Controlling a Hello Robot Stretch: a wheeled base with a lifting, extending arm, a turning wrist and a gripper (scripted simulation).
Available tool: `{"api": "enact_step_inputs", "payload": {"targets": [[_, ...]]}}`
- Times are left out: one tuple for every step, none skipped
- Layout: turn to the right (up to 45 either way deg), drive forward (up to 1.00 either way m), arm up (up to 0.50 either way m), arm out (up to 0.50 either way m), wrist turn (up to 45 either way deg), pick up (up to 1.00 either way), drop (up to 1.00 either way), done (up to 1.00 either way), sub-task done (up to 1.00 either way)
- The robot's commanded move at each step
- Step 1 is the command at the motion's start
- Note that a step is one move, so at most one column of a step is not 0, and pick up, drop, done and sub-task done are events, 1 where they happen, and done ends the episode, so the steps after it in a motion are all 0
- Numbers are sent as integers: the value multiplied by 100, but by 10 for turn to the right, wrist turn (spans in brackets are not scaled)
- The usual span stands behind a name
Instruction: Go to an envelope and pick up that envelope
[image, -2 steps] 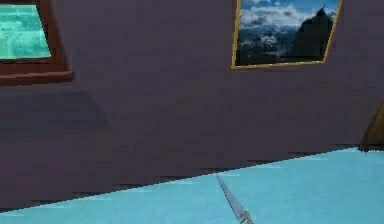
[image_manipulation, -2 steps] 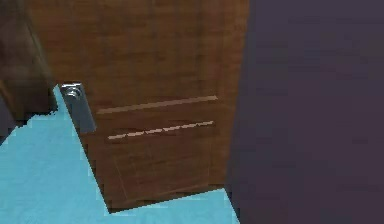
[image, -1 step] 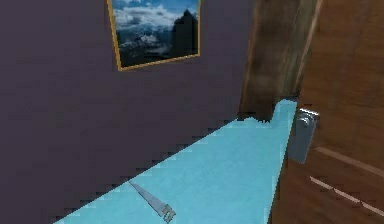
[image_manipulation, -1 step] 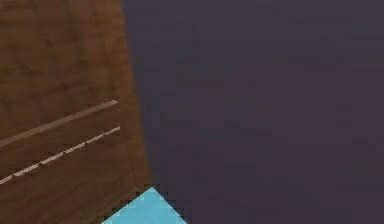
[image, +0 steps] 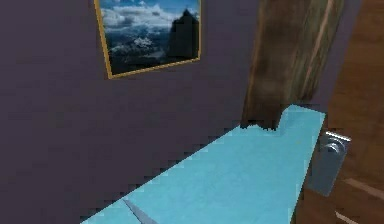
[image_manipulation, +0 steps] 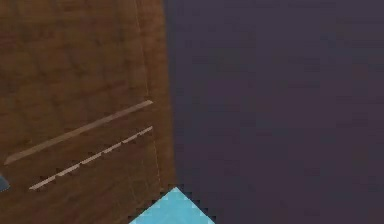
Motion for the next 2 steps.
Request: {"api": "enact_step_inputs", "payload": {"targets": [[60, 0, 0, 0, 0, 0, 0, 0, 0], [0, 75, 0, 0, 0, 0, 0, 0, 0]]}}
